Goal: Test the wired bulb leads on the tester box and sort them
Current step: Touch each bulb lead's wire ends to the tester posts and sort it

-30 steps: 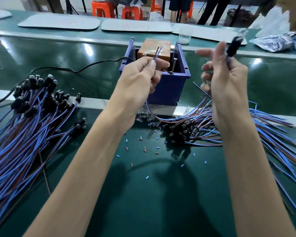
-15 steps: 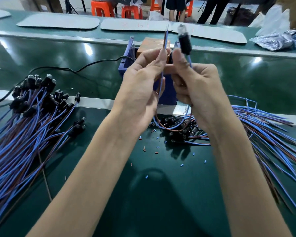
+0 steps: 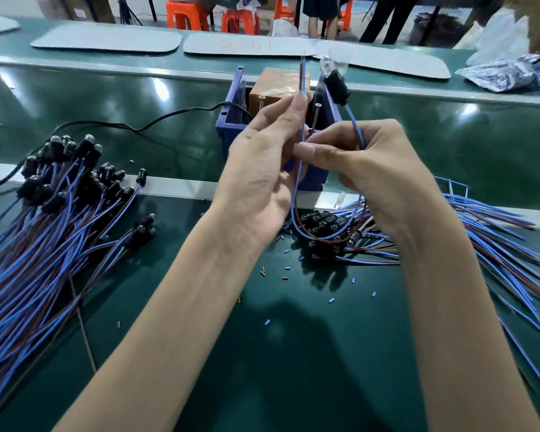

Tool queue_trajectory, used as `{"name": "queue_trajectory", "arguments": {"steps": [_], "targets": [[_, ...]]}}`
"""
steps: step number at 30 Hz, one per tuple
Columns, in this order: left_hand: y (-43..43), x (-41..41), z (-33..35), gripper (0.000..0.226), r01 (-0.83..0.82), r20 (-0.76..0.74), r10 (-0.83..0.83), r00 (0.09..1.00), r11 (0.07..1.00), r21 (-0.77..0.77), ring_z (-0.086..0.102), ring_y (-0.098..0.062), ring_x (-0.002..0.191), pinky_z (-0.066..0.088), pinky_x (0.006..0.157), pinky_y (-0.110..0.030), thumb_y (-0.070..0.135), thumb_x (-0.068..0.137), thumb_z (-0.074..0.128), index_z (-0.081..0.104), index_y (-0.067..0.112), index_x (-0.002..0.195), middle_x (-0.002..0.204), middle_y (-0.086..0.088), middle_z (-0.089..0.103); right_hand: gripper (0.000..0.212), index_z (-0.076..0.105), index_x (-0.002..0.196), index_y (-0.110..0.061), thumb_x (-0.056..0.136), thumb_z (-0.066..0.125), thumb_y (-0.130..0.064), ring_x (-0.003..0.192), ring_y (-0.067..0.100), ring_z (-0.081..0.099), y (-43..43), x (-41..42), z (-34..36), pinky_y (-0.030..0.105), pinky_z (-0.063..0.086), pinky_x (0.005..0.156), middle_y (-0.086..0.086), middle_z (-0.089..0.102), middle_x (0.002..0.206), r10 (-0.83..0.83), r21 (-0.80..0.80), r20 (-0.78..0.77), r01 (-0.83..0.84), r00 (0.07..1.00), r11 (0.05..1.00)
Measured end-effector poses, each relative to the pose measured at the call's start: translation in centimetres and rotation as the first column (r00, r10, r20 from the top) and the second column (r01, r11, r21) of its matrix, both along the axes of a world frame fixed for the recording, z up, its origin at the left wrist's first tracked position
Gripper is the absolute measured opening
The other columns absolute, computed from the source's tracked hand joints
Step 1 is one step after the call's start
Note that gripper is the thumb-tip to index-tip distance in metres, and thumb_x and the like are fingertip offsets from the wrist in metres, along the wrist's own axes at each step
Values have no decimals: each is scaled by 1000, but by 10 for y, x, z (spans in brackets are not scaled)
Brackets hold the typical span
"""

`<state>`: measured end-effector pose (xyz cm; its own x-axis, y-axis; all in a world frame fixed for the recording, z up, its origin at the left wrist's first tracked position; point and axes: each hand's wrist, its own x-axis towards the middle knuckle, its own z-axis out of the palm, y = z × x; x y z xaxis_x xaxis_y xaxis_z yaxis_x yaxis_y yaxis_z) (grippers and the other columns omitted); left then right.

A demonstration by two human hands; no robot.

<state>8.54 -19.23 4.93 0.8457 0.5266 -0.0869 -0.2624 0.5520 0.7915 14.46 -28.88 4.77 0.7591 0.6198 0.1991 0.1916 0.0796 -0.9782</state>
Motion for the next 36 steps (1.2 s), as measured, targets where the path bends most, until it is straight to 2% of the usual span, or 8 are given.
{"name": "queue_trajectory", "arguments": {"steps": [7,12,15,20,23,26,31,36], "targets": [[11,0,-7,10,-129,-125,162,979,963,237,60,-3,49,50,51,-15,21,96,56,58,17,87,56,13,59,19,52,76,-9,91,59,-1,57,18,71,2,4,0,6,36,37,7,72,68,-76,14,-188,80,979,997],[17,1,-14,10,-162,-160,264,951,868,469,45,-3,34,38,39,-14,20,98,54,53,19,88,46,12,57,18,51,78,-12,94,57,-5,55,18,70,3,7,-4,6,35,37,4,71,62,-142,-7,-151,143,978,990],[19,3,-19,13,-173,-175,299,938,843,510,33,-4,32,30,37,-14,18,98,53,47,18,87,44,12,56,16,55,77,-11,93,60,-9,51,16,68,3,12,-8,14,47,47,-1,67,56,-212,-6,-127,213,969,977],[23,10,-26,16,-158,-189,313,931,811,564,42,-4,47,35,60,-24,15,96,53,54,22,82,54,13,60,15,59,76,-11,90,64,-12,47,12,64,2,18,-13,18,49,52,-3,65,52,-320,20,-106,324,942,946],[24,13,-28,26,-131,-197,284,938,819,558,48,-2,48,38,57,-18,0,94,42,57,20,86,69,9,64,7,60,85,-8,90,64,-9,45,8,60,2,21,-16,14,45,47,-1,63,56,-364,29,-117,369,924,929],[23,13,-31,33,-96,-176,238,955,812,575,60,2,54,45,59,-12,-8,95,35,59,14,98,83,1,65,9,58,96,-8,89,64,-7,48,5,61,2,24,-18,13,43,47,2,64,62,-403,27,-106,407,909,913],[22,13,-35,38,-74,-159,208,965,801,595,69,0,71,53,79,-13,-11,96,37,54,-1,128,103,-5,64,9,62,86,-14,88,61,-6,43,-1,53,2,28,-21,11,41,48,0,70,71,-456,-45,-49,454,889,890],[24,9,-35,39,-50,-172,209,963,763,644,71,-6,82,54,87,-20,-7,97,43,54,5,131,95,-2,69,17,67,85,-12,85,55,0,40,-3,47,3,30,-21,7,35,43,0,72,78,-469,-77,-41,466,882,882]]}}
